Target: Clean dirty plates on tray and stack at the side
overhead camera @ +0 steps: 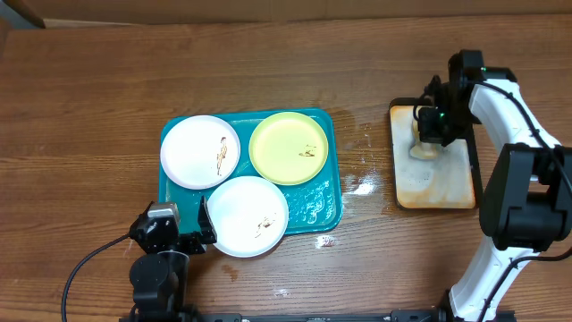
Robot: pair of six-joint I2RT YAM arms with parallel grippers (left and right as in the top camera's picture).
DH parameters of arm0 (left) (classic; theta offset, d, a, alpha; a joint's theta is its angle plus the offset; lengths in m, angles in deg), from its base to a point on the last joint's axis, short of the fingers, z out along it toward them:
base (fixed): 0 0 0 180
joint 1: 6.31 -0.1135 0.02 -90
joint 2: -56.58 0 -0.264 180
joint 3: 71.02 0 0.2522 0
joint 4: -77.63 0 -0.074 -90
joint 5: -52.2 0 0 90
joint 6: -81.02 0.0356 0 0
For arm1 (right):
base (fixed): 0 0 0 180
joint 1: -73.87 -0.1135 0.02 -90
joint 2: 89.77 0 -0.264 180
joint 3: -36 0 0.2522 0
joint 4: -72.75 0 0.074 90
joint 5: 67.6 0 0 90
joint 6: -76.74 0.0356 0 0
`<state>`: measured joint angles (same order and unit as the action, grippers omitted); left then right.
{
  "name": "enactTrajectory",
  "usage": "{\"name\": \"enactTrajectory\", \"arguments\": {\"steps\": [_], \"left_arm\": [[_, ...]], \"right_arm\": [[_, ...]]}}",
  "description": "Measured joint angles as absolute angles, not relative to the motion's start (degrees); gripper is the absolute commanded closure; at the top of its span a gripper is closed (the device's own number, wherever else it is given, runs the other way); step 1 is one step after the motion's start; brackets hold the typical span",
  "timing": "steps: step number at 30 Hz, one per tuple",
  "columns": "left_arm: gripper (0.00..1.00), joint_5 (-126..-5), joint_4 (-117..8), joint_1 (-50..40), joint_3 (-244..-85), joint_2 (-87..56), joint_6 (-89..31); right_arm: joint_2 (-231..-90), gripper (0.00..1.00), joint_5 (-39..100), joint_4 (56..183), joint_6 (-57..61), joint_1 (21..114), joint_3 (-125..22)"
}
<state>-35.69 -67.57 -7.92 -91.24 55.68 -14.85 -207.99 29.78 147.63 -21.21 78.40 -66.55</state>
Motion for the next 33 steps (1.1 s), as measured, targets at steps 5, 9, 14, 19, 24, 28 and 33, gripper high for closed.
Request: {"name": "enactTrajectory", "arguments": {"steps": [5,9,14,19,24,28,33], "left_arm": [[0.00,-35.7,-67.6,-7.9,-91.3,55.7,-14.8],[0.00,-35.7,-67.6,-7.9,-91.3,55.7,-14.8],[0.01,-37.2,-70.5,-7.9,-91.2,55.7,-14.9],[0.00,-43.8,-69.7,-7.9,-93.0,55.7,-14.4],[0.00,-45.7,-61.8,-7.9,-104.3,52.6,-13.9],[0.00,-46.4,-53.8,-7.9,-116.2,45.6,-13.5],[0.00,-47.1,-38.7,-7.9,-129.2,31.8,-13.3]], "right_arm": [[-208.0,0.96,30.3,147.2,-20.9,78.4,-66.3],[-208.0,0.96,30.7,147.2,-20.8,78.4,-66.3],[-208.0,0.96,31.0,147.6,-20.8,78.4,-66.3],[-208.0,0.96,31.0,147.6,-20.8,78.4,-66.3],[-208.0,0.96,31.1,148.1,-20.7,78.4,-66.3],[-208.0,0.96,31.7,148.9,-20.7,78.4,-66.3],[-208.0,0.96,32.6,149.7,-19.8,78.4,-66.2]]}}
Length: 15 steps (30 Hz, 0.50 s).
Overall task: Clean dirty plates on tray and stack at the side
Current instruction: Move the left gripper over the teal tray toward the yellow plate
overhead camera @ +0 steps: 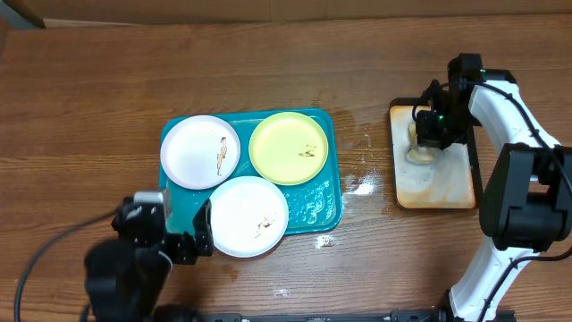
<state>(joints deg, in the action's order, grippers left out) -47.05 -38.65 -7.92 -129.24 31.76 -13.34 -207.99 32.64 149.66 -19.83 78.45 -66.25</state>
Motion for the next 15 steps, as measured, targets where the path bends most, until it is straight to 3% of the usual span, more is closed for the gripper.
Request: {"name": "enactTrajectory", "arguments": {"steps": [5,15], "left_arm": [[0.00,-50.6,-27.4,-7.9,-137.9,15.9,-13.4],[0.00,-63.1,-28.4,-7.9,-140.7,-2.7,-13.5]], "right_arm": [[-208.0,0.96,32.5,149.4,-18.6,78.4,-66.2],[-208.0,0.96,31.4,147.5,-17.9,78.4,-66.2]]}}
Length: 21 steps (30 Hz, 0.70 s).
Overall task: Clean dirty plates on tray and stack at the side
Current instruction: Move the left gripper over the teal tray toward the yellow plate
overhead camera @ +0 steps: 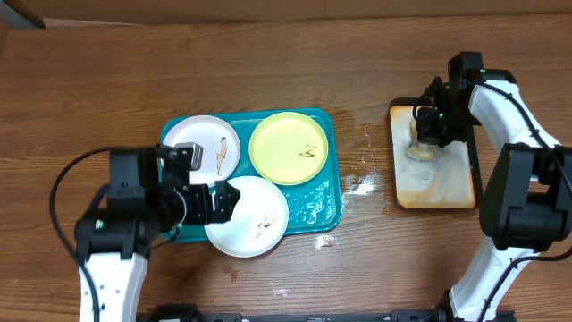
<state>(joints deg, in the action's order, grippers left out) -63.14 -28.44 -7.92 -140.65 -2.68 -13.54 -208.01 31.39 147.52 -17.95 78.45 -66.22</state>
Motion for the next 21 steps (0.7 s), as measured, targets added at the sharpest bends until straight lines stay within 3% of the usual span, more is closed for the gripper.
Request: {"name": "enactTrajectory", "arguments": {"steps": [13,15,18,20,21], "left_arm": [[0.03,-65.8,-34.2,-7.9,-140.7,-12.0,-14.0],[0.32,-65.9,-35.6,-7.9,-140.7,-13.5,-14.7],[0.47,-66.1,-38.0,-7.9,-140.7,-15.8,-15.0],[0.69,-66.4,-39.0,-7.9,-140.7,-17.3,-15.4],[0.70,-66.4,-39.4,-7.9,-140.7,-17.9,-15.6]], "right_arm": [[-208.4,0.96,31.5,142.6,-17.9,78.4,-62.0],[-208.3,0.96,32.1,141.9,-17.8,78.6,-61.3],[-208.3,0.96,33.0,141.8,-17.8,78.8,-61.1],[-208.3,0.96,33.4,142.7,-17.8,78.8,-61.1],[-208.2,0.96,33.6,143.2,-17.7,78.8,-61.1]]}}
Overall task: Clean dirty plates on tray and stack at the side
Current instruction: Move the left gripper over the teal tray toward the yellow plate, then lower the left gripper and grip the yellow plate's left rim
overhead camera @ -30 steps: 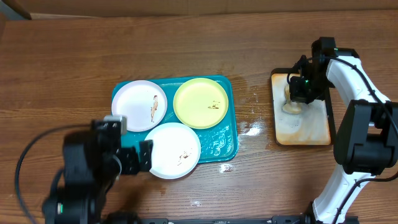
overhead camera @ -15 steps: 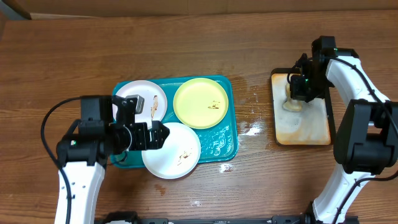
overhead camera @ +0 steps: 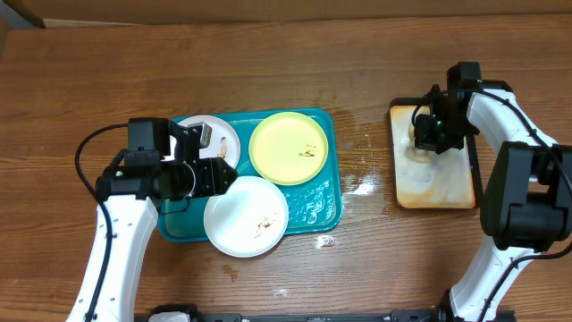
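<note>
A teal tray (overhead camera: pixel 323 204) holds three dirty plates: a white plate (overhead camera: pixel 229 141) at the back left, a yellow plate (overhead camera: pixel 288 148) at the back right and a second white plate (overhead camera: pixel 250 216) at the front, overhanging the tray's edge. My left gripper (overhead camera: pixel 225 174) hovers open over the tray, between the two white plates, and covers part of the back one. My right gripper (overhead camera: pixel 427 134) is down on a beige sponge (overhead camera: pixel 415 148) on a wet wooden board (overhead camera: pixel 438 186); its fingers are mostly hidden under the wrist.
Water drops (overhead camera: pixel 360 185) and a small speck (overhead camera: pixel 325 241) lie on the wooden table between tray and board. A cardboard edge (overhead camera: pixel 268 9) runs along the far side. The right arm's base stands at the right front.
My left gripper has moved from the front white plate's left rim farther back, now partly over the back left plate. The right gripper shifted slightly on the board.
My left gripper first sat low at the table's front edge, left of the front white plate. It then stood raised there, then reached over that plate's left rim, and now hangs over the tray's left half. The right gripper stayed on the sponge throughout.
</note>
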Robot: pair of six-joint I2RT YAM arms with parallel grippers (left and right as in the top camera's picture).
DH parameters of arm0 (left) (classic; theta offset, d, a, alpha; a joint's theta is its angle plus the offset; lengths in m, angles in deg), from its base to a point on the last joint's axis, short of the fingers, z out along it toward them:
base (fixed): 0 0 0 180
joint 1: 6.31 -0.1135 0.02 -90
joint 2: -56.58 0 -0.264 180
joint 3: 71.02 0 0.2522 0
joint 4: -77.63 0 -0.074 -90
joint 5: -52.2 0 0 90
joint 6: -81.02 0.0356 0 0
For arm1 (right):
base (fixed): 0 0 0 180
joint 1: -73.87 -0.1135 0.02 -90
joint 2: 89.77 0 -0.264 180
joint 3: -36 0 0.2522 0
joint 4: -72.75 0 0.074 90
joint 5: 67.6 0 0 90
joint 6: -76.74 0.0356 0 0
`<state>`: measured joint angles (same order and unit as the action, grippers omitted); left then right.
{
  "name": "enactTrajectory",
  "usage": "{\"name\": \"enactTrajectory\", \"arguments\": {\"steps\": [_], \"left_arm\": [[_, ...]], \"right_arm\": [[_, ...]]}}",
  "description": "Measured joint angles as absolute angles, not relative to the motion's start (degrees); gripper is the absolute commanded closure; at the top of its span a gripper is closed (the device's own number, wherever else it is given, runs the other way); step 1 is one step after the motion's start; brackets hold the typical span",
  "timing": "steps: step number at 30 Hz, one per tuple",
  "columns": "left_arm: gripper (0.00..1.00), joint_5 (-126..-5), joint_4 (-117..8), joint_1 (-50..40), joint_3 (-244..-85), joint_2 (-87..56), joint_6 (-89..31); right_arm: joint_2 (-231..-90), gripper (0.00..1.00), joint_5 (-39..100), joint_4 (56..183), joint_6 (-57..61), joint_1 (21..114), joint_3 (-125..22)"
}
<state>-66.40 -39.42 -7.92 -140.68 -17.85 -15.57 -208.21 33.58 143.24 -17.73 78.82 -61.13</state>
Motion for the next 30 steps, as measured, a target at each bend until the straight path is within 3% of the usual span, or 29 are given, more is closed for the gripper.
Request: {"name": "enactTrajectory", "arguments": {"steps": [2,3,5,9,11,12,13,14,15,17,20,23,27,30], "left_arm": [[0.58,-66.5,-40.5,-7.9,-140.7,-18.6,-15.4],[0.43,-66.5,-41.2,-7.9,-140.7,-18.8,-15.5],[0.36,-66.8,-42.2,-7.9,-140.7,-18.8,-15.8],[0.54,-67.5,-44.1,-7.9,-140.7,-18.8,-16.1],[0.50,-67.7,-45.5,-7.9,-140.7,-18.8,-16.1],[0.55,-67.7,-46.1,-7.9,-140.7,-18.8,-16.1],[0.71,-67.7,-46.7,-7.9,-140.7,-18.8,-16.2],[0.77,-67.5,-47.2,-7.9,-140.7,-18.8,-16.4],[0.77,-67.1,-47.6,-7.9,-140.7,-18.8,-16.2],[0.59,-65.9,-48.9,-7.8,-140.7,-18.9,-16.0],[0.56,-64.1,-50.7,-7.2,-140.8,-20.0,-16.0],[0.57,-62.1,-53.2,-5.9,-140.9,-23.0,-14.8],[0.74,-58.8,-55.0,-3.1,-141.8,-29.4,-13.0],[0.64,-56.6,-54.0,-0.4,-144.4,-35.8,-11.4]], "right_arm": [[-208.0,0.96,33.8,144.7,-17.8,78.8,-61.2],[-207.9,0.96,33.8,145.2,-17.8,78.8,-61.2],[-207.3,0.96,34.0,146.4,-17.8,78.8,-61.4],[-204.7,0.96,33.9,148.4,-17.8,78.8,-61.8],[-202.5,0.96,33.8,149.6,-17.5,78.8,-62.9],[-201.3,0.96,33.8,150.2,-17.3,78.8,-63.6],[-199.9,0.96,33.8,150.9,-17.1,78.8,-64.5],[-198.8,0.96,33.8,151.6,-17.0,78.8,-65.2],[-197.6,0.96,33.9,152.4,-16.8,78.8,-65.9],[-195.4,0.96,34.0,154.2,-16.6,78.8,-66.8],[-193.5,0.96,34.3,156.9,-16.4,78.8,-67.1],[-193.2,0.96,35.4,158.4,-16.2,78.8,-67.1],[-193.2,0.96,38.5,159.1,-16.2,78.8,-67.1],[-193.1,0.96,40.3,159.5,-16.2,78.8,-67.1]]}}
